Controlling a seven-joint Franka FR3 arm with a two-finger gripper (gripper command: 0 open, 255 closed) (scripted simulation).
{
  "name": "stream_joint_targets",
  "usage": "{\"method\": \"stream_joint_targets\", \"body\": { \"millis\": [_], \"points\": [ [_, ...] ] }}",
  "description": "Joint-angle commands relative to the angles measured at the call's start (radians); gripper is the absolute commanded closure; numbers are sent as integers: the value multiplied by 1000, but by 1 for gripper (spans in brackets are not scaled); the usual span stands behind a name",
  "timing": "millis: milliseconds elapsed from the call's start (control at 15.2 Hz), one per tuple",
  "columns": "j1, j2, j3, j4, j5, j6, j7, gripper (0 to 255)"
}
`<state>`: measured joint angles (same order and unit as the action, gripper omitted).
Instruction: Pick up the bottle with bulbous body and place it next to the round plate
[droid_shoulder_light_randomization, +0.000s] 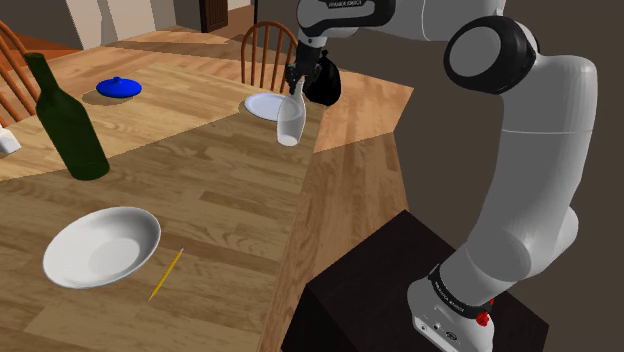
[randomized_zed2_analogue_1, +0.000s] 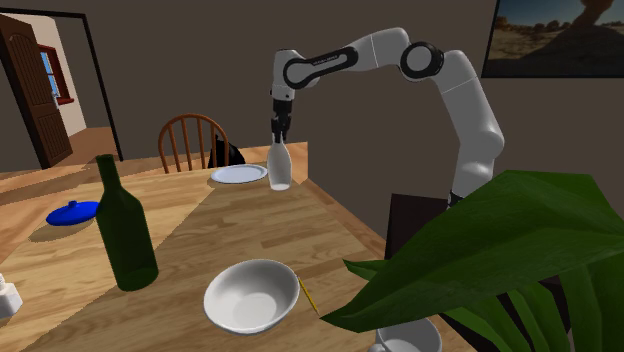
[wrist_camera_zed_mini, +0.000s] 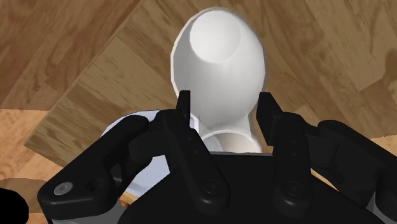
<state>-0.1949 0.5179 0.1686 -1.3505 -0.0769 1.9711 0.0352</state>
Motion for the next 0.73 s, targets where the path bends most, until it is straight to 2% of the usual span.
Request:
{"method": "stream_joint_targets", "body": {
  "millis": [0,330,396,660],
  "points": [
    [0,2,0,-1,0,4,0,255],
    [0,2,0,-1,0,4,0,255],
    [0,2,0,0,0,4,0,0],
    [0,2,0,-1,0,5,0,0]
  ]
}}
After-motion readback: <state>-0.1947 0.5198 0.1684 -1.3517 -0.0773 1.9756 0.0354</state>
